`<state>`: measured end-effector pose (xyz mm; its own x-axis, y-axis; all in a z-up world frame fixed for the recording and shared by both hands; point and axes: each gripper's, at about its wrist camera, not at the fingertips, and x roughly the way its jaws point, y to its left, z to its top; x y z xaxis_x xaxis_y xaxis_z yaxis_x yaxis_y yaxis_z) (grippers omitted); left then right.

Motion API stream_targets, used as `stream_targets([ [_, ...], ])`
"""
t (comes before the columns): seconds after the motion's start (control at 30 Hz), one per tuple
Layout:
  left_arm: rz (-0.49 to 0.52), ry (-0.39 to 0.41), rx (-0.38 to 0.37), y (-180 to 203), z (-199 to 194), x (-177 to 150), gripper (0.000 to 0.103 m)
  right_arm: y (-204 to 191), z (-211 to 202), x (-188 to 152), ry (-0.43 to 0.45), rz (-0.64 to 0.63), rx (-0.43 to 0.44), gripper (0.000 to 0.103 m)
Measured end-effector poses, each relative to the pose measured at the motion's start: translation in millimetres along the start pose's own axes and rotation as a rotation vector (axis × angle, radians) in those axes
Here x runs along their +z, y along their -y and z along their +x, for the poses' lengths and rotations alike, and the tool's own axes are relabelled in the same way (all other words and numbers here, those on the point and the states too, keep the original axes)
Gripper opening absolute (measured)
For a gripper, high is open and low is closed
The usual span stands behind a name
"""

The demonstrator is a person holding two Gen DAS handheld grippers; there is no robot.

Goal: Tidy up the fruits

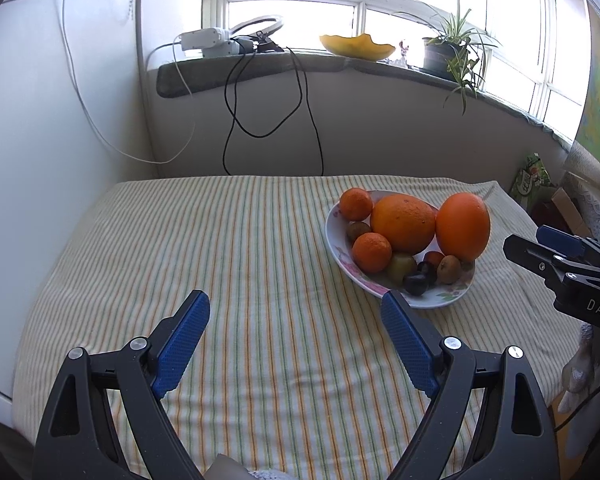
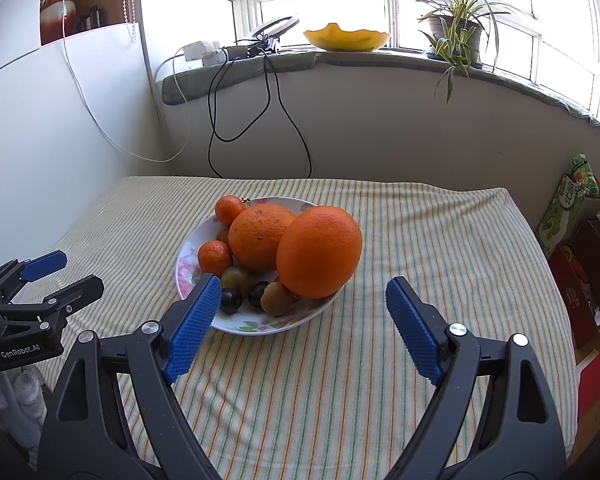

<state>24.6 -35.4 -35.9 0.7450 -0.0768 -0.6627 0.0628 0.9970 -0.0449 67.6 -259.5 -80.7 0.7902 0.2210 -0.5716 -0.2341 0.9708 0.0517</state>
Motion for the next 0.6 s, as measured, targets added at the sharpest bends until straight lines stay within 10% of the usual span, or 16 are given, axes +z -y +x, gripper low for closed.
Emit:
stream_targets([
  [0.6,-0.001,0.012,0.005,0.9,0.7,-1.3,0.088,0.8,3.8,-2.4,-0.007,-0.008,0.002,0.087],
])
